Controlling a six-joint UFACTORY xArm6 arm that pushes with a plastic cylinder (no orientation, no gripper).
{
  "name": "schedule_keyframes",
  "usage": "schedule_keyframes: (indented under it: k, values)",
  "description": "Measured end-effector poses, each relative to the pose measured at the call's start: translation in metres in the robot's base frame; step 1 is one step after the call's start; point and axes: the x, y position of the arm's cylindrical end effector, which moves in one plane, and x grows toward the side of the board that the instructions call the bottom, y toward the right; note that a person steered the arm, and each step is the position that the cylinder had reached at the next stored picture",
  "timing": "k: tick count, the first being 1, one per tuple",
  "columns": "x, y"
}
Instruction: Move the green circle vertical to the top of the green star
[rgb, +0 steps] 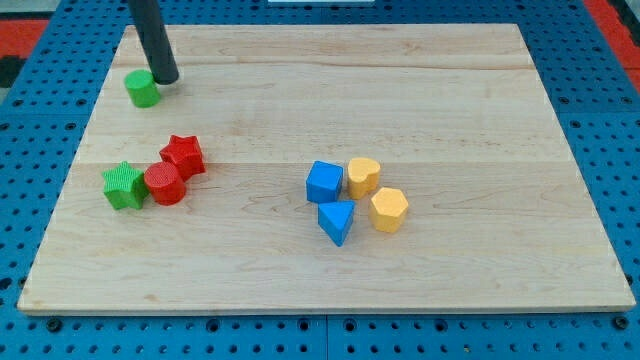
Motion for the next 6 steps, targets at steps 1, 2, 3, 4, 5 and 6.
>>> schedule_keyframes:
  k: [1, 2, 3, 4, 5, 6]
  values:
    - [0.054, 0.026]
    - [0.06, -0.042]
    - [0.027, -0.055]
    - [0.001, -0.018]
    - [0.032, -0.006]
    - [0.014, 0.049]
